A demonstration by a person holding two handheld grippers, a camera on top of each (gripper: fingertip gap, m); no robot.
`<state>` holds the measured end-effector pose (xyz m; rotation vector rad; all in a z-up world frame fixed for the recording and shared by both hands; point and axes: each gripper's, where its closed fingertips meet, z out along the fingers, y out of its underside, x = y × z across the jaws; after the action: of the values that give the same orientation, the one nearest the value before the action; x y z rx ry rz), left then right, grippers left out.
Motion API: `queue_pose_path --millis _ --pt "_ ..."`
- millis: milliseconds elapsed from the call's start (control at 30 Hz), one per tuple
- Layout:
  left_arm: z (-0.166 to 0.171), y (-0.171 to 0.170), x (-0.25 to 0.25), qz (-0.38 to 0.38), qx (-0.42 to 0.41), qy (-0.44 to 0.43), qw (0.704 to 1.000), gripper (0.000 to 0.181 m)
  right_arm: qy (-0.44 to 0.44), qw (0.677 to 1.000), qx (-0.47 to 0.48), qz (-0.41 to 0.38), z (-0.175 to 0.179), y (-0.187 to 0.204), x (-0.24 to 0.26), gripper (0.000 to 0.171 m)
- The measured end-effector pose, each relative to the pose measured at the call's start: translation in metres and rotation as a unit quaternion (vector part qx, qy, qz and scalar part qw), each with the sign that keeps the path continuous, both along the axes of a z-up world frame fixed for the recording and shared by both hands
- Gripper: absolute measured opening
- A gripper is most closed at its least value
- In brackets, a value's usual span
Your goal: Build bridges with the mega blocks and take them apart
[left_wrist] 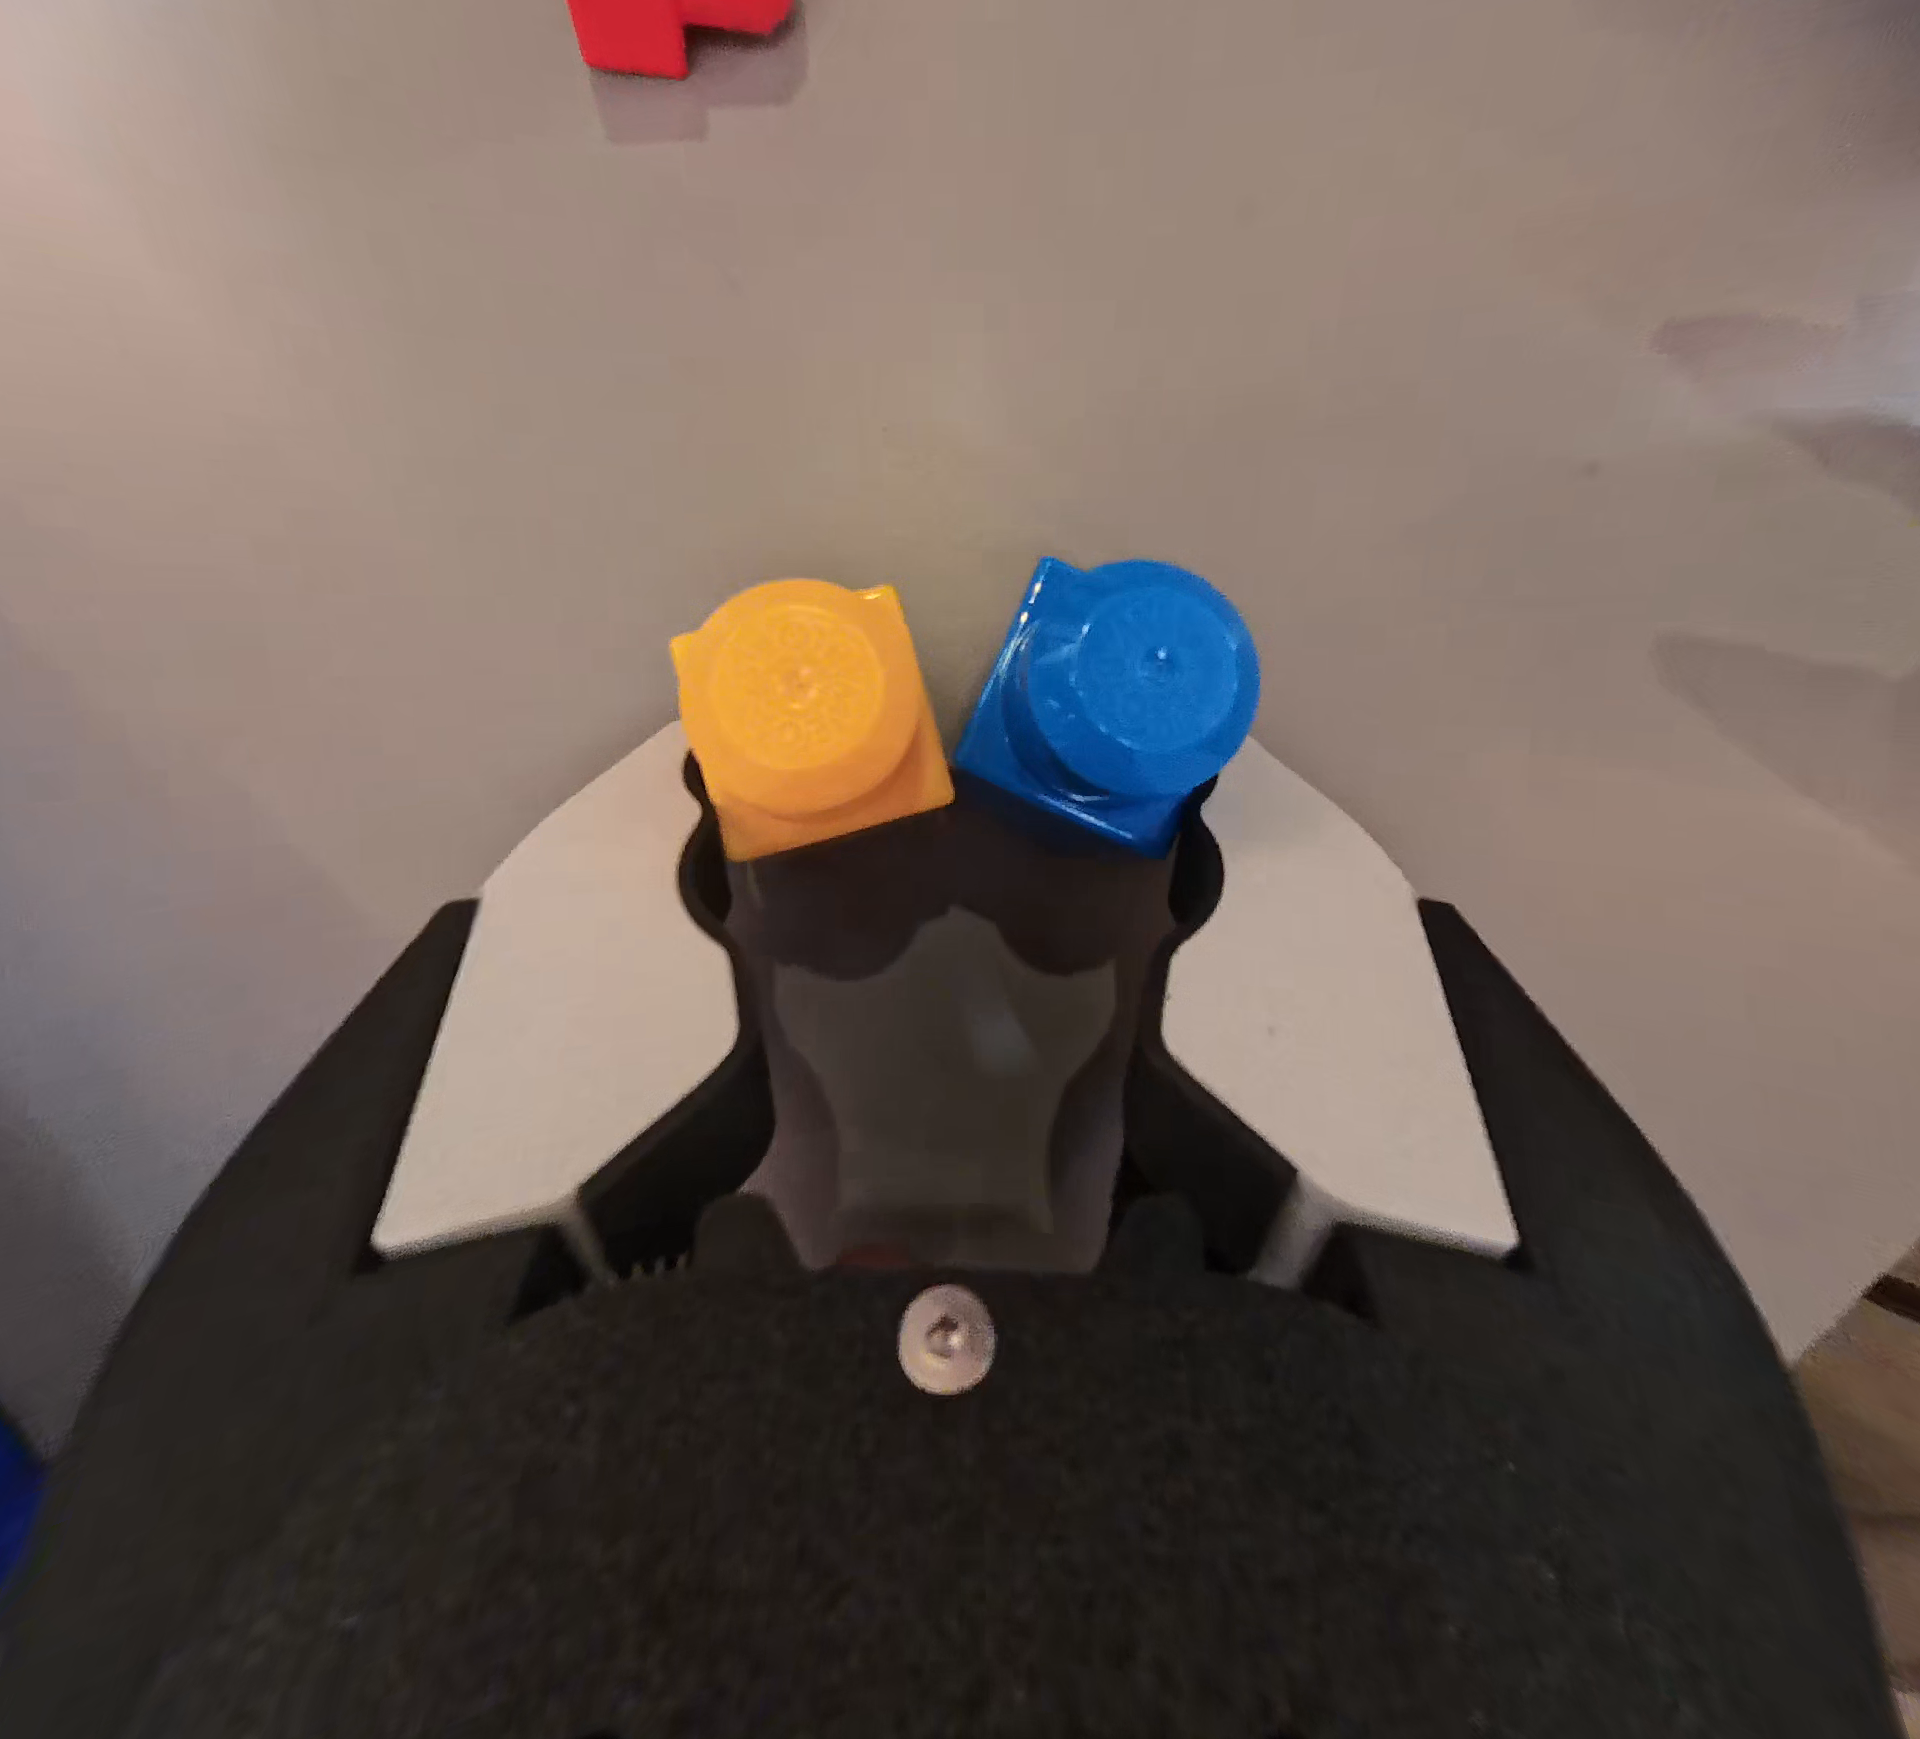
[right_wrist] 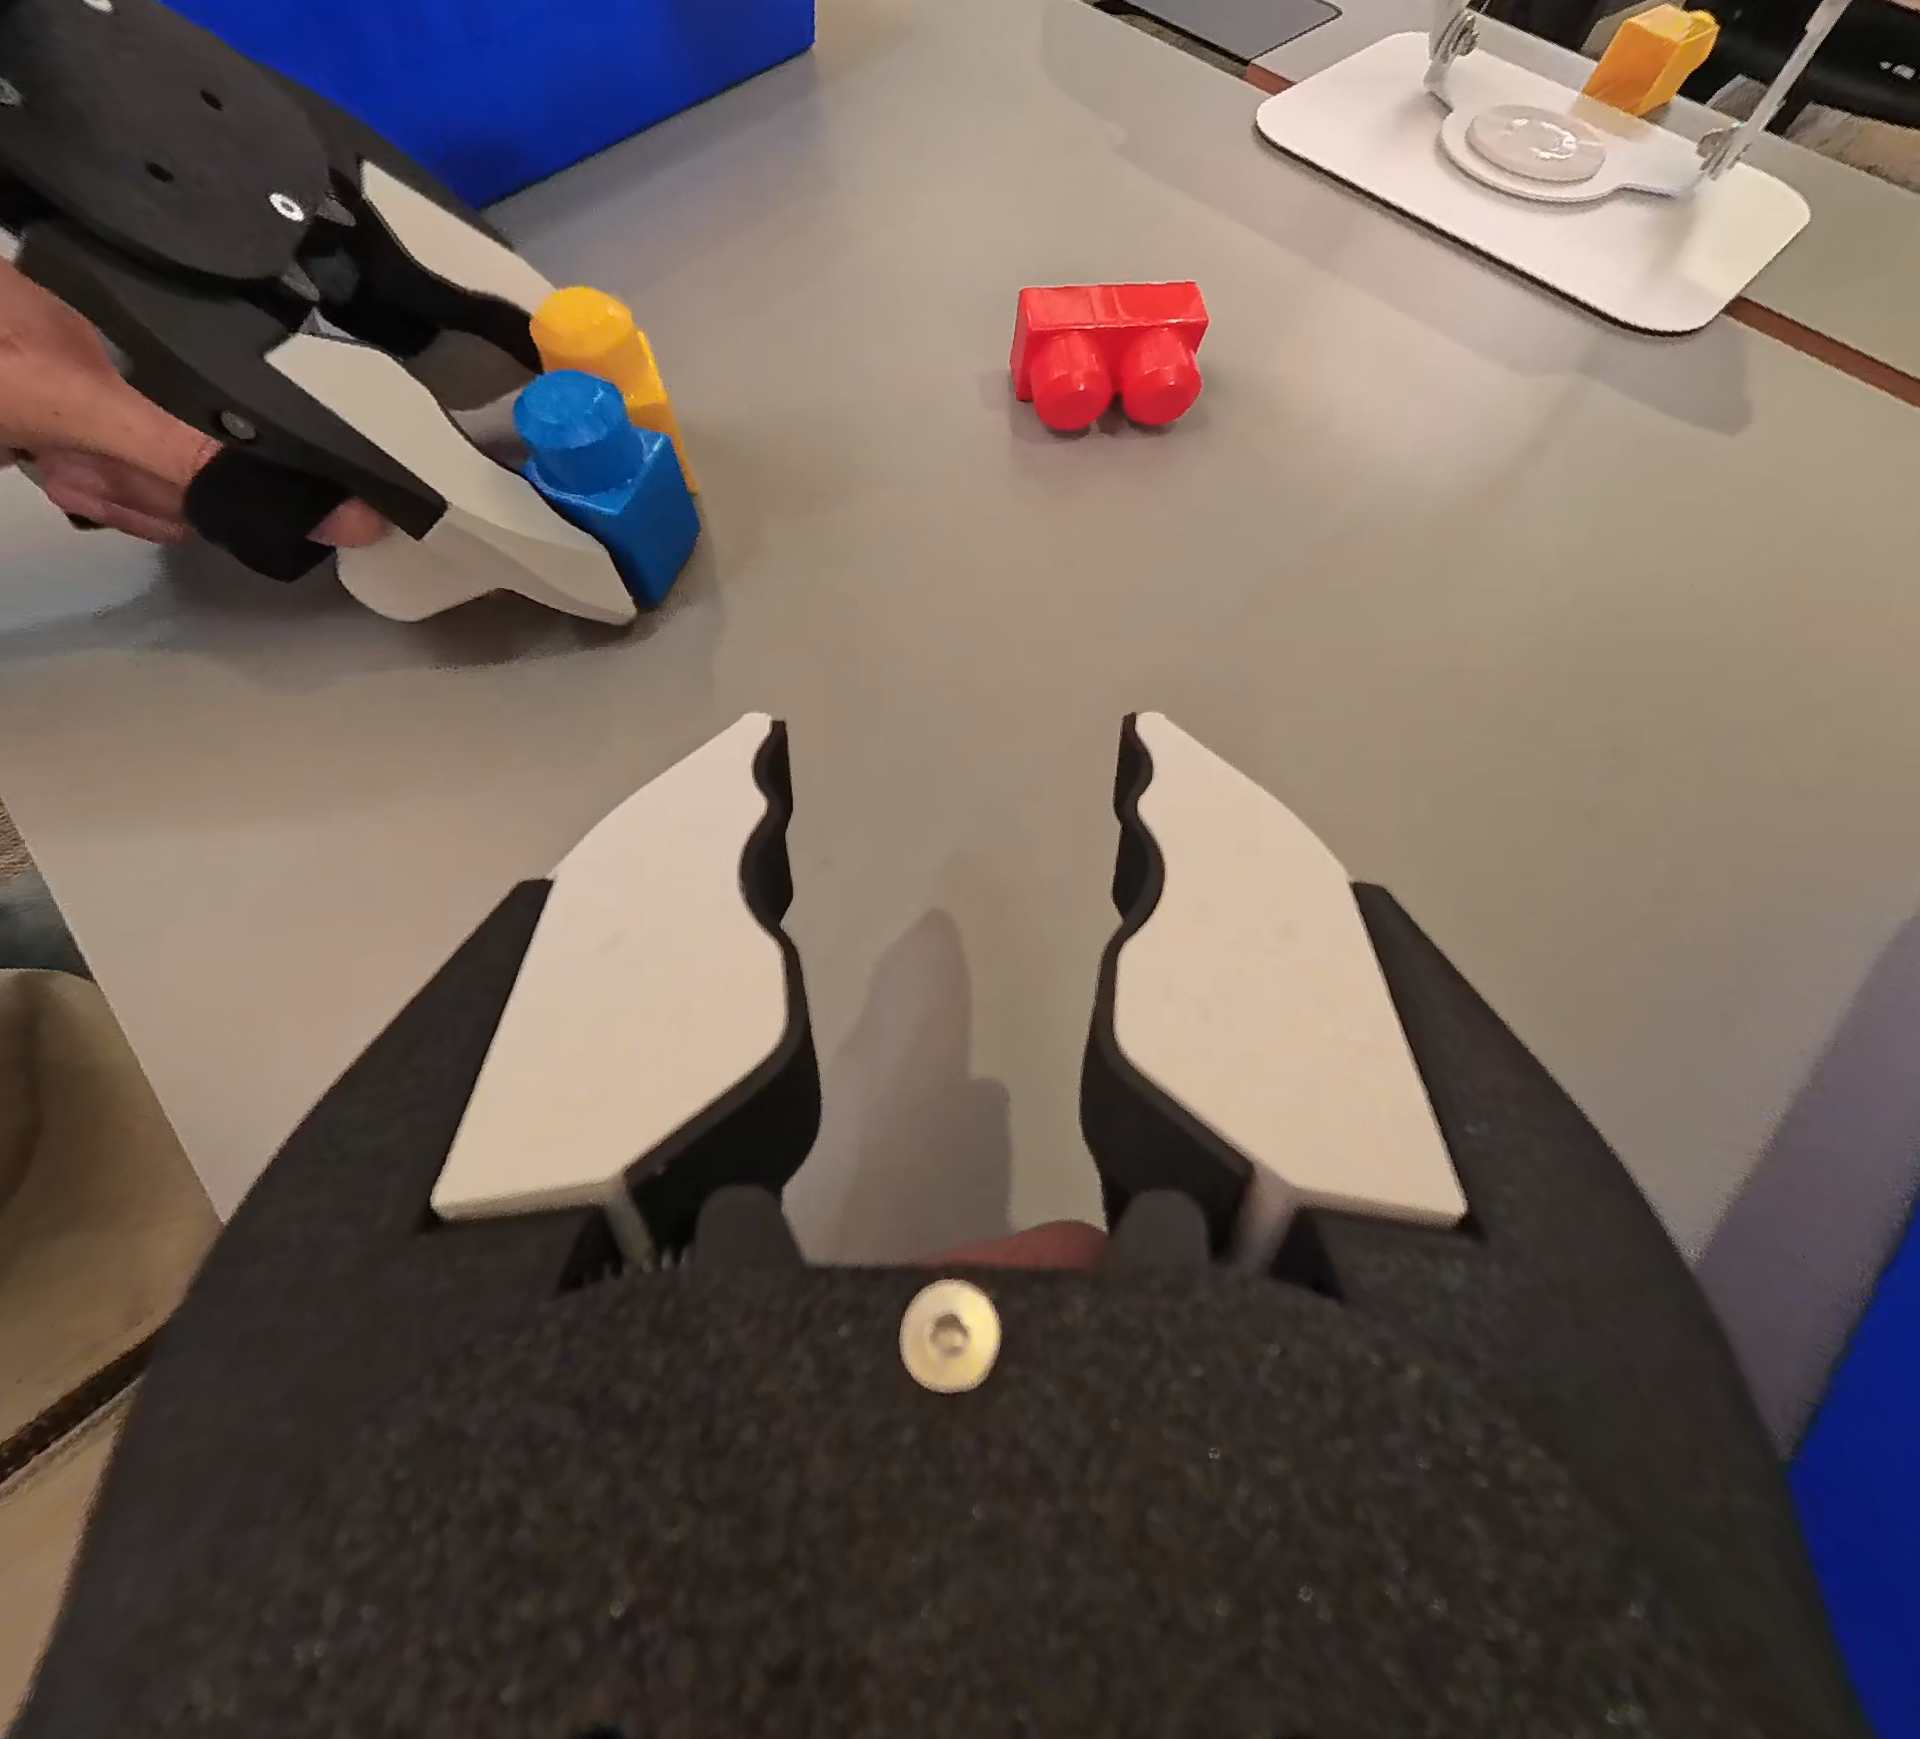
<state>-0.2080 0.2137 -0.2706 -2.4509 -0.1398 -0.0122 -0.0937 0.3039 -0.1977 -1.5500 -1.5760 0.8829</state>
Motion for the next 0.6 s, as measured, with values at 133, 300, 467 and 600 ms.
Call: queue_pose_path --millis 133,300,467,600 --pt "0.000 -0.001 0.002 -0.005 0.003 -0.006 1.000 0.084 -0.007 1.000 -0.003 0.009 -0.004 -0.007 -0.003 0.060" --pt "0.003 -0.003 0.007 -0.008 0.010 -0.009 1.000 0.084 -0.014 1.000 -0.006 0.024 -0.006 -0.017 -0.009 0.061" --pt "0.013 -0.006 0.012 -0.008 0.035 -0.021 0.999 0.084 -0.014 0.999 -0.010 0.043 -0.002 -0.029 -0.016 0.060" --pt "0.015 -0.012 0.022 -0.019 0.045 -0.038 0.998 0.085 -0.018 0.998 -0.010 0.061 -0.001 -0.043 -0.026 0.060"
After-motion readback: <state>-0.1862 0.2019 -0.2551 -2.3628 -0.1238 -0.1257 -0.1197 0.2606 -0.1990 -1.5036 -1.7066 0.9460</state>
